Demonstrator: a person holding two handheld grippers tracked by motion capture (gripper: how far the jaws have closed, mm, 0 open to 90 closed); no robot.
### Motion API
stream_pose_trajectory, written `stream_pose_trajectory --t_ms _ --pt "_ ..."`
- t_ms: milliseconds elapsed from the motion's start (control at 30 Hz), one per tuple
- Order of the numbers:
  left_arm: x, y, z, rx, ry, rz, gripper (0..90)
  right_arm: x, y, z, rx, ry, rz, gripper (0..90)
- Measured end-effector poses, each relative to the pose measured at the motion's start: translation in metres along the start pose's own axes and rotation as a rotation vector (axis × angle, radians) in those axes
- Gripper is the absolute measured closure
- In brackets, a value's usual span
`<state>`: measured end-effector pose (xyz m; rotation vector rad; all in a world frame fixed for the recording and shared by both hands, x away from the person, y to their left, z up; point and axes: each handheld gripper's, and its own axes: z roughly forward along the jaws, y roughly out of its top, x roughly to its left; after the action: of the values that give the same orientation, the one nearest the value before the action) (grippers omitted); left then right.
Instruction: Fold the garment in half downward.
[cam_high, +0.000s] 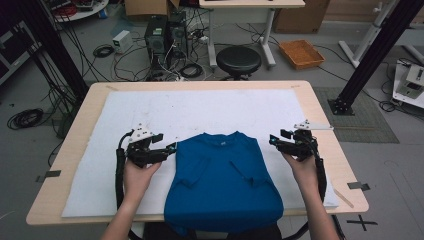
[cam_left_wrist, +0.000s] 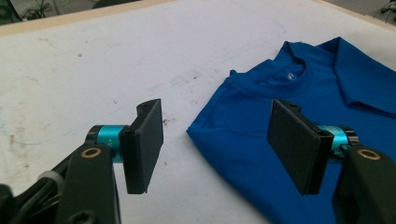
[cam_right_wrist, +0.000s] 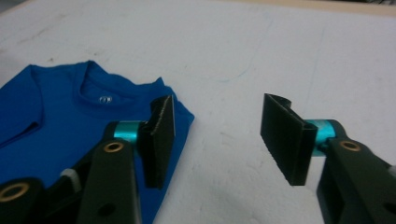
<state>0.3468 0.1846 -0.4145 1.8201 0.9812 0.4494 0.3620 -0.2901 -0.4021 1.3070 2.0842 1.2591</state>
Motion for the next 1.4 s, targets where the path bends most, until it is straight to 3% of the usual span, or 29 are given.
stream_pose_trajectory --t_ms 233,467,600,800,967,1133,1233,1400 --pt "-0.001 -0.001 0.025 0.096 0.001 -0.056 38.2 0.007 -0.010 0.026 0.103 0.049 -0.009 64.7" --pt "-0.003 -0.004 0.040 0.155 0.010 -0.081 39.7 0.023 -0.009 0.045 0.157 0.075 -0.057 70.8" --pt "-0.003 -0.005 0.045 0.161 0.016 -0.086 39.7 0.025 -0.012 0.052 0.192 0.028 -0.082 89.0" --pt "-0.002 -0.006 0.049 0.173 0.021 -0.076 39.7 0.016 -0.015 0.051 0.203 -0.023 -0.035 88.7" --pt "-0.002 -0.004 0.051 0.159 0.019 -0.073 39.7 0.011 -0.015 0.049 0.186 -0.024 0.007 75.3" --pt "0.001 0.006 0.065 0.175 0.000 -0.059 42.6 0.009 0.002 0.049 0.138 -0.004 -0.002 70.5" --pt "0.004 0.011 0.078 0.227 -0.002 -0.048 42.7 0.009 0.011 0.061 0.163 0.012 -0.023 70.5" --pt "0.004 0.017 0.093 0.261 -0.024 -0.047 44.8 0.010 0.015 0.081 0.227 0.033 -0.044 70.0"
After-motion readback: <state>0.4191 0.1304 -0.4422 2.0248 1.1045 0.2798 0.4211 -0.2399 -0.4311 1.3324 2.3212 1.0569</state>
